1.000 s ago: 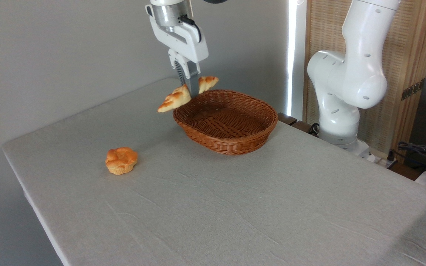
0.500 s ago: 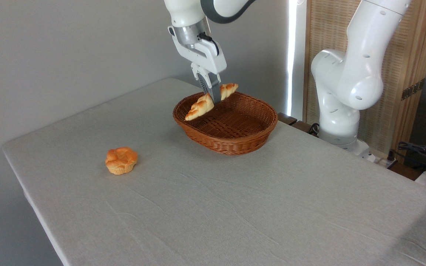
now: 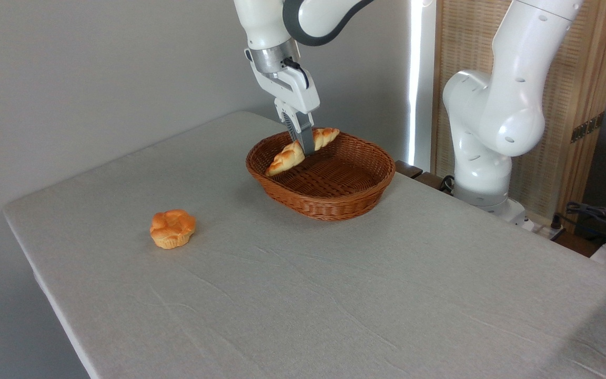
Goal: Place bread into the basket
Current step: 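Lower the bread into the basket and open the gripper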
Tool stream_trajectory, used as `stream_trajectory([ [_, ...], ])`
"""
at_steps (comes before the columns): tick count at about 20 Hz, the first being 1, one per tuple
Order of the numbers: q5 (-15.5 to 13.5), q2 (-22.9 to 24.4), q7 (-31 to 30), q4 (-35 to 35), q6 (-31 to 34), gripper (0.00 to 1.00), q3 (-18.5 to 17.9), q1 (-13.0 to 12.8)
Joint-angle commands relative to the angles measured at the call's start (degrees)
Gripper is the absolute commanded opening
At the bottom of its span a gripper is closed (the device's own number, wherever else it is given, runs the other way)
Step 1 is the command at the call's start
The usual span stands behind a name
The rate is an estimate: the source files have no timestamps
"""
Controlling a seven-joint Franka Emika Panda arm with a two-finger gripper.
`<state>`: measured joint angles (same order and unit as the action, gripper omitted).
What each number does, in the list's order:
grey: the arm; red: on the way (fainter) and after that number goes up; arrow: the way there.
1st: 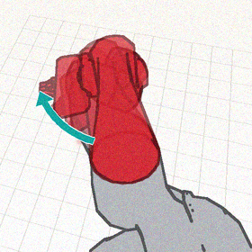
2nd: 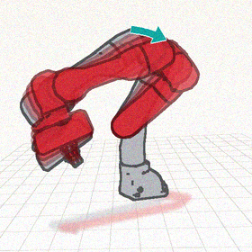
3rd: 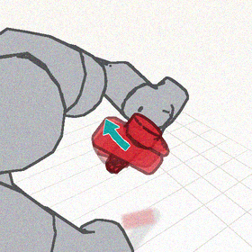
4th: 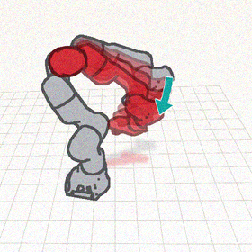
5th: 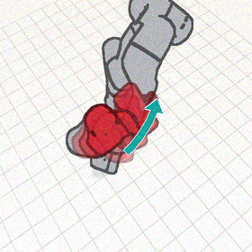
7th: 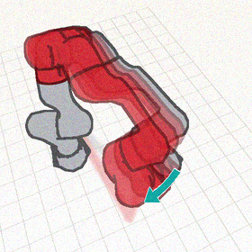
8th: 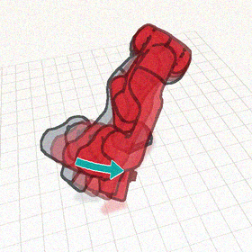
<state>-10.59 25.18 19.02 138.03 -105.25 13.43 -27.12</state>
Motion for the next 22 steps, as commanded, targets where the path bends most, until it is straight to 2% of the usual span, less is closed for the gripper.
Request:
stream_trajectory([
  [1,-0.8,-0.6,-1.0,0.1,-1.2,1.00,0.0,-0.7],
  [9,-0.7,-2.1,-1.1,-0.1,-4.5,1.00,0.1,-0.7],
  [17,-0.8,-2.2,-3.8,-0.8,-3.2,1.00,1.2,-0.8],
  [22,-0.2,-2.2,-3.4,-7.4,7.2,1.00,0.7,0.0],
])
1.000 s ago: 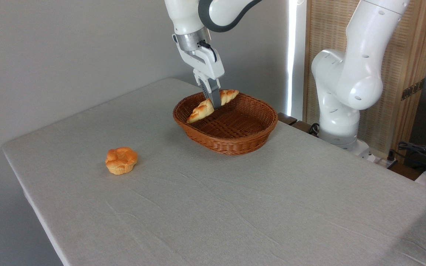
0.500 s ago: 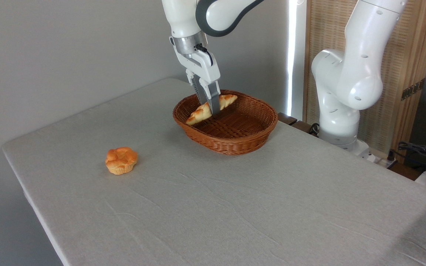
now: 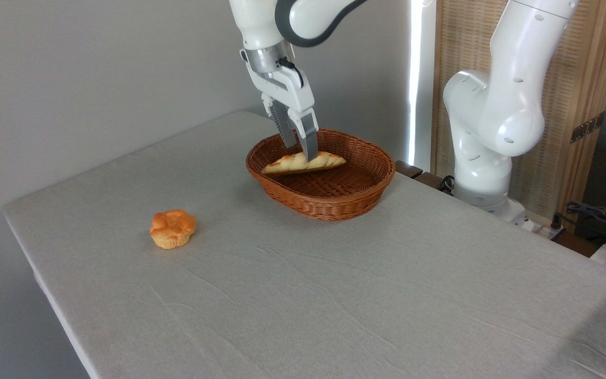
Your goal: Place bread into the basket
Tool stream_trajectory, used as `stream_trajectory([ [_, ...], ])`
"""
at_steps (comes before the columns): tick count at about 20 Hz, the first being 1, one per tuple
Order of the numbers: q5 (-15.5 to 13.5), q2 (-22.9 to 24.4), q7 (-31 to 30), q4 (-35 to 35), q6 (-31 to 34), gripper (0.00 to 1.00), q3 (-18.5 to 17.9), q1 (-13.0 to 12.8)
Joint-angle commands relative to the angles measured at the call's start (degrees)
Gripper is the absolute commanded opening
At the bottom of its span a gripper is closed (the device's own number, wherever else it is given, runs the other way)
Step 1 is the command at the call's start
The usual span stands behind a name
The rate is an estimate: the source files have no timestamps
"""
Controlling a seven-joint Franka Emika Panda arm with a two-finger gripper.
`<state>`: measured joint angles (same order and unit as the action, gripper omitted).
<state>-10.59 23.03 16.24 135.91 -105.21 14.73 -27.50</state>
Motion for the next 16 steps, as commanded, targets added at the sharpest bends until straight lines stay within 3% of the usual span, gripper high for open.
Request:
stream_trajectory([
  [1,0.4,-0.1,-0.4,-6.3,8.2,1.00,-0.8,0.3],
  [6,9.4,-0.2,0.0,-11.7,10.7,1.00,-1.1,0.5],
  [12,9.7,-2.4,8.5,-22.5,11.3,1.00,-14.2,1.7],
  [16,13.4,-8.7,13.2,-26.9,8.0,1.00,-19.9,1.8],
])
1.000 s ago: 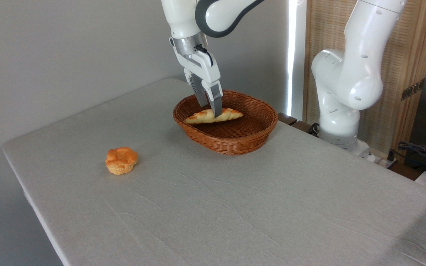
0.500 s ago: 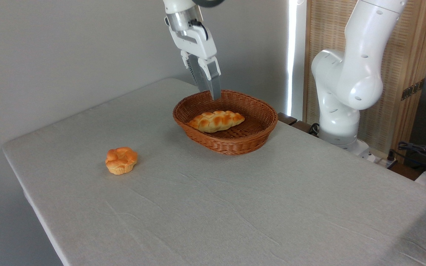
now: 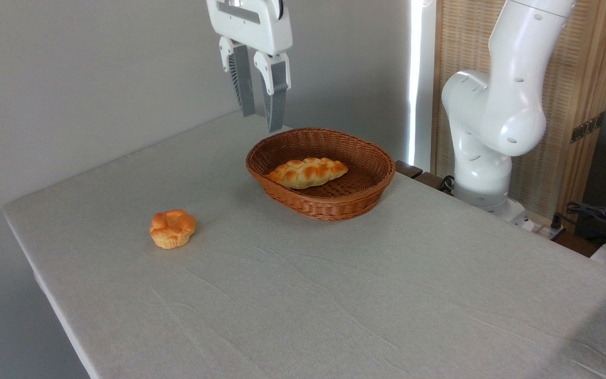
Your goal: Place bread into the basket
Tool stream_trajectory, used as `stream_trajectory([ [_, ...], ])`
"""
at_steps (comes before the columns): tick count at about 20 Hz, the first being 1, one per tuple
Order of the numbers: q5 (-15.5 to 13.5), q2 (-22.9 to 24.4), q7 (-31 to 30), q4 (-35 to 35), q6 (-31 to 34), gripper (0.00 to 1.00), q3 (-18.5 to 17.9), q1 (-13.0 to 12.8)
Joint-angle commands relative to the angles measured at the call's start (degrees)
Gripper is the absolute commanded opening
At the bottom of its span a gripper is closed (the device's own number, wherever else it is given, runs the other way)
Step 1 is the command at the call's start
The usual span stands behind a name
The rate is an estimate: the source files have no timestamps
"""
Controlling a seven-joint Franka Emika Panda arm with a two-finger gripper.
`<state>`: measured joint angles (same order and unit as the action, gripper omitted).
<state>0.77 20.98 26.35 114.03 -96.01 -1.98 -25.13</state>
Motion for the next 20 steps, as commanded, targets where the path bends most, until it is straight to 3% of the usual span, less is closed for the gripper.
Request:
stream_trajectory([
  [1,2.0,-8.1,3.9,-6.1,-2.5,1.00,-4.1,0.2],
  [5,1.5,-14.5,6.2,-11.6,-4.8,1.00,-2.6,7.3],
  [9,-1.4,-20.7,6.7,-20.1,-1.5,1.00,5.0,17.1],
  [16,-1.4,-24.0,6.7,-25.5,5.1,1.00,6.2,17.8],
  [20,-1.4,-23.8,6.6,-25.9,5.2,1.00,5.6,18.0],
])
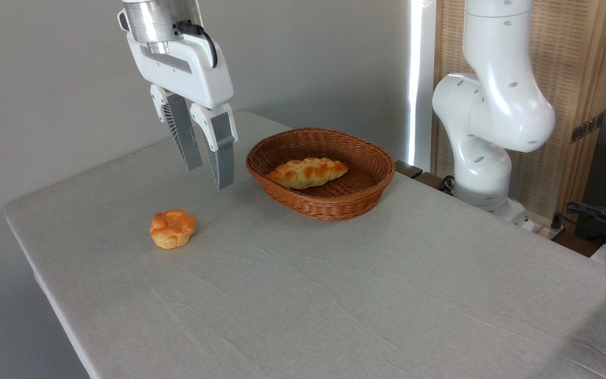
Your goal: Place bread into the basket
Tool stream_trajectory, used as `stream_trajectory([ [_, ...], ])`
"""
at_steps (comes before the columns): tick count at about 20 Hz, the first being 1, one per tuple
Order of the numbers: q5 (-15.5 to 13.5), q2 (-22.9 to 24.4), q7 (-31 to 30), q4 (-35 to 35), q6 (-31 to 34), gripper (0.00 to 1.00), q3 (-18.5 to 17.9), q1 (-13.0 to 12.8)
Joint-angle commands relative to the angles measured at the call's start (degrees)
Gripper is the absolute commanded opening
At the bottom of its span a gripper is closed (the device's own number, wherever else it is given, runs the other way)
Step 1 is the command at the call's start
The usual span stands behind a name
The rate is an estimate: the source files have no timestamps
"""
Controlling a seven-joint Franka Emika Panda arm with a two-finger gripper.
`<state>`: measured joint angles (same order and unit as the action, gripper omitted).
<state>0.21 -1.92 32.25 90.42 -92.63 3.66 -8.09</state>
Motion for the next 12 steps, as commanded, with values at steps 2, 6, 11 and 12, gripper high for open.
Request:
stream_trajectory([
  [2,-1.0,-0.4,1.2,-2.2,1.9,1.00,0.5,3.9],
  [6,-0.9,0.3,1.3,-1.8,1.9,1.00,0.5,5.0],
  [11,-0.6,2.9,1.7,1.9,-1.1,1.00,-0.1,5.0],
  [12,-0.5,3.8,1.7,3.3,-2.5,1.00,-0.1,5.0],
])
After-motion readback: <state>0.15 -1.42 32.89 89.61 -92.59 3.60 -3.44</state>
